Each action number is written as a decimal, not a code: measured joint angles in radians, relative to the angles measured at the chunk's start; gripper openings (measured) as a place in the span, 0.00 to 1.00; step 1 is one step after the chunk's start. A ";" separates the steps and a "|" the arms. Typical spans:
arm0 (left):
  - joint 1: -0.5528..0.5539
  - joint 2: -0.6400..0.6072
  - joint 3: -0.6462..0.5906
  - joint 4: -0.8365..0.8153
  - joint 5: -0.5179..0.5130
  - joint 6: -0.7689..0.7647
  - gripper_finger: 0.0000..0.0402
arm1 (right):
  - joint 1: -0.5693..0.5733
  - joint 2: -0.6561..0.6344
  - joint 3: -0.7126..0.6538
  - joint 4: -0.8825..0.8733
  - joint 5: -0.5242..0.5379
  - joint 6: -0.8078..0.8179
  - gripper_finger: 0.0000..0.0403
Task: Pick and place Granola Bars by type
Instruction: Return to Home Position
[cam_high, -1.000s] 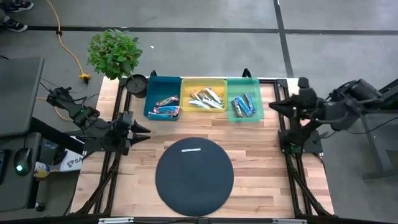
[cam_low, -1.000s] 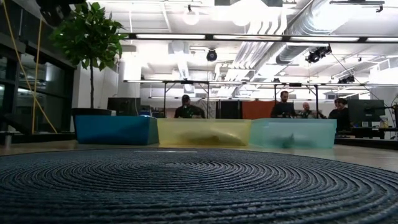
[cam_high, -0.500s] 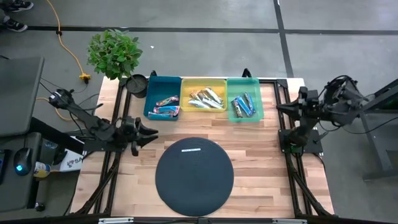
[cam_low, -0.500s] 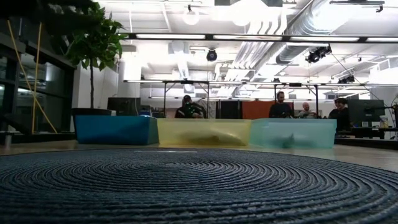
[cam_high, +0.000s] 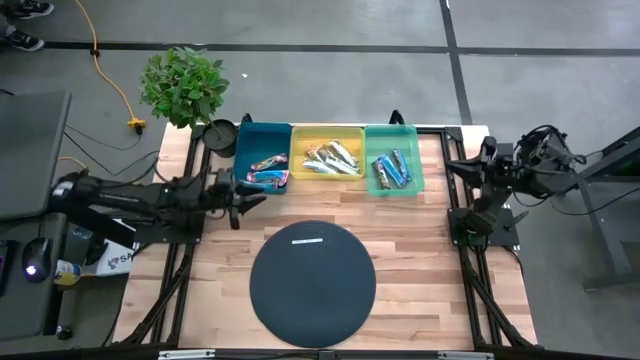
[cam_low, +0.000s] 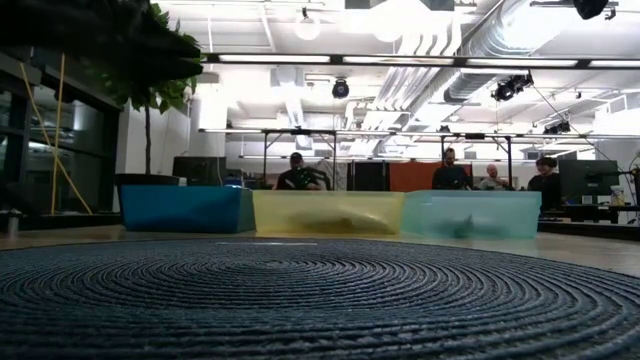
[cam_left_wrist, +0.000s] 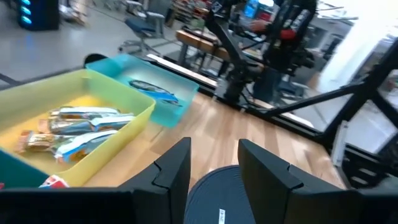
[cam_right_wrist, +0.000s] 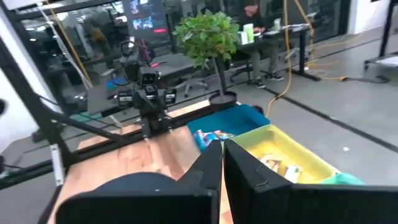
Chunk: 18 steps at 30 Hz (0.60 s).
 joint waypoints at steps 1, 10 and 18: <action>0.048 -0.001 0.000 0.000 0.071 0.000 0.33 | 0.000 0.000 -0.003 0.001 0.010 -0.003 0.00; 0.232 -0.010 -0.002 -0.004 0.297 0.019 0.33 | 0.000 0.001 -0.130 0.023 0.135 0.045 0.00; 0.230 -0.100 -0.005 -0.109 0.299 0.019 0.33 | 0.001 -0.066 -0.311 0.227 0.149 0.044 0.00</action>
